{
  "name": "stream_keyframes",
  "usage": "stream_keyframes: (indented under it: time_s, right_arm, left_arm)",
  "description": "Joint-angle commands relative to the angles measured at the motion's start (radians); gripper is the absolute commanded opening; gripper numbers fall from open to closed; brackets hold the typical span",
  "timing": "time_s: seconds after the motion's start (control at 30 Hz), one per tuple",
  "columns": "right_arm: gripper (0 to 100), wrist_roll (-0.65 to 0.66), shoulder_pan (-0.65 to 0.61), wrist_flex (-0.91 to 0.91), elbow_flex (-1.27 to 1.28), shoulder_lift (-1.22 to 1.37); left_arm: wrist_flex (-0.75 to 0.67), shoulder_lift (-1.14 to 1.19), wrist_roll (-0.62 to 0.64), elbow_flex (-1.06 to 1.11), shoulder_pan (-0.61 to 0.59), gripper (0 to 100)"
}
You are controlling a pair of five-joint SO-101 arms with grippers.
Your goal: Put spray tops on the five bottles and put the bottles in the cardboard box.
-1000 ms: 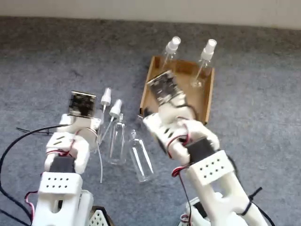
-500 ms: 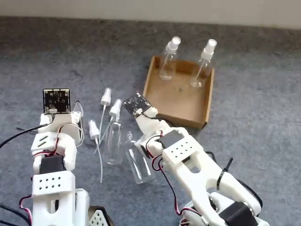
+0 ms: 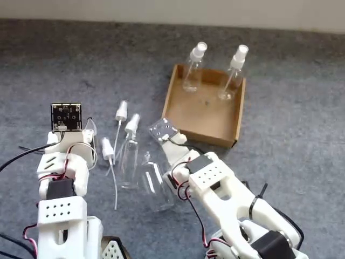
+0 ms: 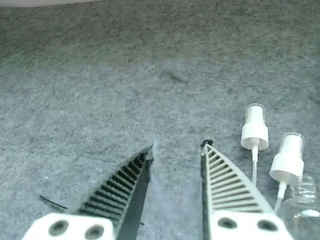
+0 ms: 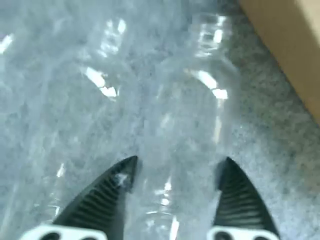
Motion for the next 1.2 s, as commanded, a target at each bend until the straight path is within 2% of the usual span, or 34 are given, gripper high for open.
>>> stream_keyframes:
  time_s: [0.0, 0.07, 0.2, 0.27, 0.37, 0.5, 0.57, 0.7, 0.83, 1.0, 1.17]
  right_arm:
    - [0.0, -0.003, 0.008, 0.012, 0.007, -0.008]
    - [1.0, -0.003, 0.022, 0.068, 0.007, -0.008]
    - [0.3, 0.009, 0.110, 0.305, -0.027, -0.013]
    - [0.3, 0.101, 0.168, 0.433, -0.113, -0.048]
    - [0.3, 0.229, 0.314, 0.604, -0.216, -0.170]
    - [0.3, 0.247, 0.538, 0.679, -0.266, -0.407]
    - [0.3, 0.321, 0.650, 0.691, -0.260, -0.501]
    - [0.3, 0.423, 0.858, 0.616, -0.173, -0.536]
    - [0.3, 0.473, 0.984, 0.369, 0.012, -0.536]
    - [0.3, 0.537, 1.050, 0.134, 0.196, -0.478]
    - [0.3, 0.545, 1.087, 0.015, 0.234, -0.320]
  left_arm:
    - [-0.028, -0.016, 0.006, -0.008, 0.025, 15]
    - [-0.028, -0.016, 0.006, -0.007, 0.025, 15]
    - [-0.028, -0.016, 0.008, -0.007, 0.025, 15]
    - [-0.028, -0.016, 0.008, -0.007, 0.025, 15]
    - [-0.029, -0.016, 0.008, -0.007, 0.027, 15]
    - [-0.029, -0.016, 0.008, -0.007, 0.027, 15]
    - [-0.029, -0.016, 0.008, -0.007, 0.027, 15]
    - [-0.029, -0.016, 0.008, -0.004, 0.027, 15]
    - [-0.029, -0.016, 0.008, -0.004, 0.027, 15]
    - [-0.029, -0.016, 0.008, -0.004, 0.027, 15]
    - [-0.029, -0.016, 0.008, -0.004, 0.027, 15]
